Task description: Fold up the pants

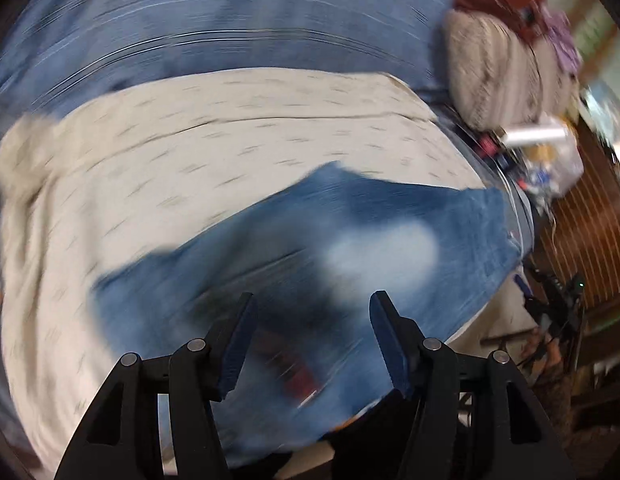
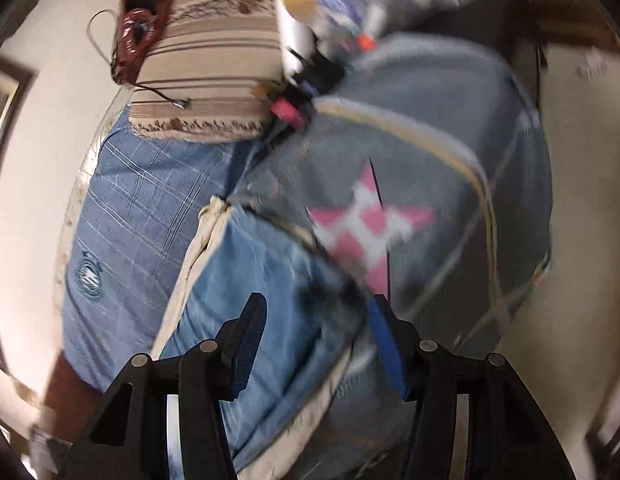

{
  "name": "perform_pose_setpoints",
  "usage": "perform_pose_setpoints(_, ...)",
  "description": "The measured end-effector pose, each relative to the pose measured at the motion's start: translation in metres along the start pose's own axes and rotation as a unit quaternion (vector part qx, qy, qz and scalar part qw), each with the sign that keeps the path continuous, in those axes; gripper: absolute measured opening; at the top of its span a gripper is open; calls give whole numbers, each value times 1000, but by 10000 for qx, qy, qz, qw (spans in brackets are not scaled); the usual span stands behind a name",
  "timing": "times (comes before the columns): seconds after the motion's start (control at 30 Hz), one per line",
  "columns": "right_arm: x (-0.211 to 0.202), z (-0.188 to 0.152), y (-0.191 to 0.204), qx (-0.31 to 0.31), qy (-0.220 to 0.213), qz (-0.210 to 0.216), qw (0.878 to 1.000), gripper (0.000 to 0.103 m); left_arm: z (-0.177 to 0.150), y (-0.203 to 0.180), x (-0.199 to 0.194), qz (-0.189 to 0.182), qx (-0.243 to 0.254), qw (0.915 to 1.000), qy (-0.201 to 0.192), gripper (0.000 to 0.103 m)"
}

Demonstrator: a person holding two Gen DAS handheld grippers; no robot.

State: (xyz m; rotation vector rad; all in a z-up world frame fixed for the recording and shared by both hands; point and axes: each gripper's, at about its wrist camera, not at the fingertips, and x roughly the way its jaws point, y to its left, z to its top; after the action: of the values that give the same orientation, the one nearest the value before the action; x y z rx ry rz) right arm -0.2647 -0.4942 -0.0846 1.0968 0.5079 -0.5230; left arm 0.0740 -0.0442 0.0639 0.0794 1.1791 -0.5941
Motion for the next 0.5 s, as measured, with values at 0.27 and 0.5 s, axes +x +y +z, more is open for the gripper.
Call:
perform_pose_setpoints(0.27,22,-14,-4,309,104,438,9985,56,110,-121,95,-88,1136,9924,461,58)
perform_pose_setpoints(0.5,32,-9,4,134,-60,420,9990,56,181,-205,203,-275,1249,9873,942,58)
